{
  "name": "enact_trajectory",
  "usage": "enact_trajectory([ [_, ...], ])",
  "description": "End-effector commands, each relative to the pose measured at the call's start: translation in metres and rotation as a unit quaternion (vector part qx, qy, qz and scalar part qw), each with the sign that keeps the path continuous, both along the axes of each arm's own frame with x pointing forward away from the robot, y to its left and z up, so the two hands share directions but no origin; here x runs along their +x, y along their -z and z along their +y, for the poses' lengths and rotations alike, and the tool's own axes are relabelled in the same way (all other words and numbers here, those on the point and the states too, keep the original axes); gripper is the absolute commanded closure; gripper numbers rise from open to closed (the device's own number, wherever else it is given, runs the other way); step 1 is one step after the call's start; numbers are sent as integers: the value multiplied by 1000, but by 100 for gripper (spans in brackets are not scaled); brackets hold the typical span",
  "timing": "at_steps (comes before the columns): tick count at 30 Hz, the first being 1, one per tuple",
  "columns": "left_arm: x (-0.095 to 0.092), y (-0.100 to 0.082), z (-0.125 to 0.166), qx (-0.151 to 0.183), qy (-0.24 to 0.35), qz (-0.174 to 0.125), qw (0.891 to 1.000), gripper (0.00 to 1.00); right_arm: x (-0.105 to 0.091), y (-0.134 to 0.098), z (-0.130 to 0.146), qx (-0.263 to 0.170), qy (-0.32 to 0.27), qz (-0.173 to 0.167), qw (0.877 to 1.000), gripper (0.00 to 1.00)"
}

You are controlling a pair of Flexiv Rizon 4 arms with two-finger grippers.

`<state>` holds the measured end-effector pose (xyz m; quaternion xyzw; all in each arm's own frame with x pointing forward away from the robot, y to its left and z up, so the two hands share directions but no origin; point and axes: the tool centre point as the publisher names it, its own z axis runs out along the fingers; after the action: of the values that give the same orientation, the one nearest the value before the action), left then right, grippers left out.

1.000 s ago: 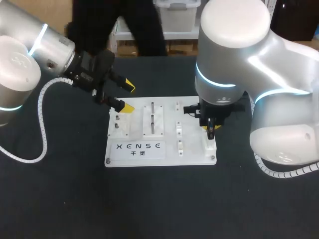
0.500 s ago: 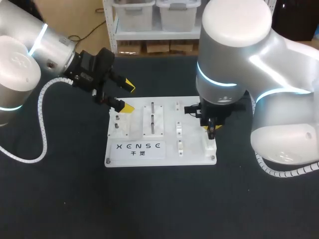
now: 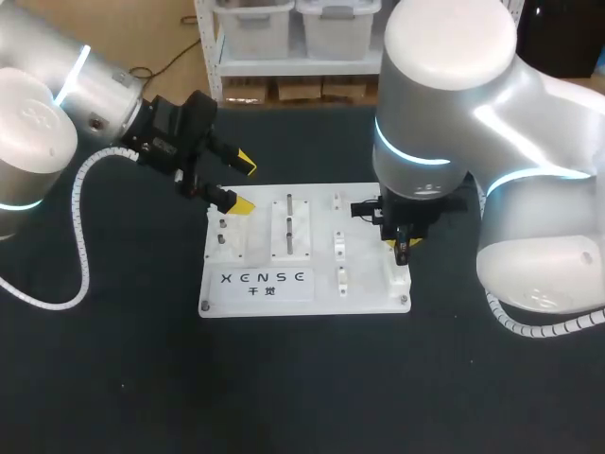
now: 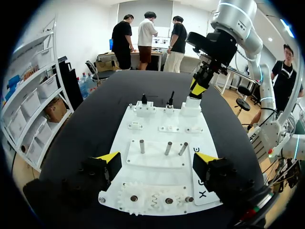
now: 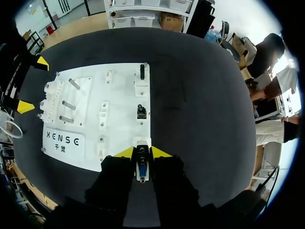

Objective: Insert the USB connector, Ethernet cable, and multi-pin plug into their matching sockets one by one.

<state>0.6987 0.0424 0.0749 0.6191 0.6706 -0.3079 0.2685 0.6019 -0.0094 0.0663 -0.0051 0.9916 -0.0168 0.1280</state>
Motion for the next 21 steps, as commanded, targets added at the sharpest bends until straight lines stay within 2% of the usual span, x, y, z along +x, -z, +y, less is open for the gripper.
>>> enact_trajectory([
  [1, 1, 0, 0, 1, 1, 1, 1000, 0, -4, 5, -2, 2, 1, -2, 1000, 100],
  [12, 1, 0, 0, 1, 1, 1, 1000, 0, -5, 23, -5, 10, 16, 16, 1000, 100],
  [21, 1, 0, 0, 1, 1, 1, 1000, 0, -3, 56, -5, 20, 23, 64, 997, 100],
])
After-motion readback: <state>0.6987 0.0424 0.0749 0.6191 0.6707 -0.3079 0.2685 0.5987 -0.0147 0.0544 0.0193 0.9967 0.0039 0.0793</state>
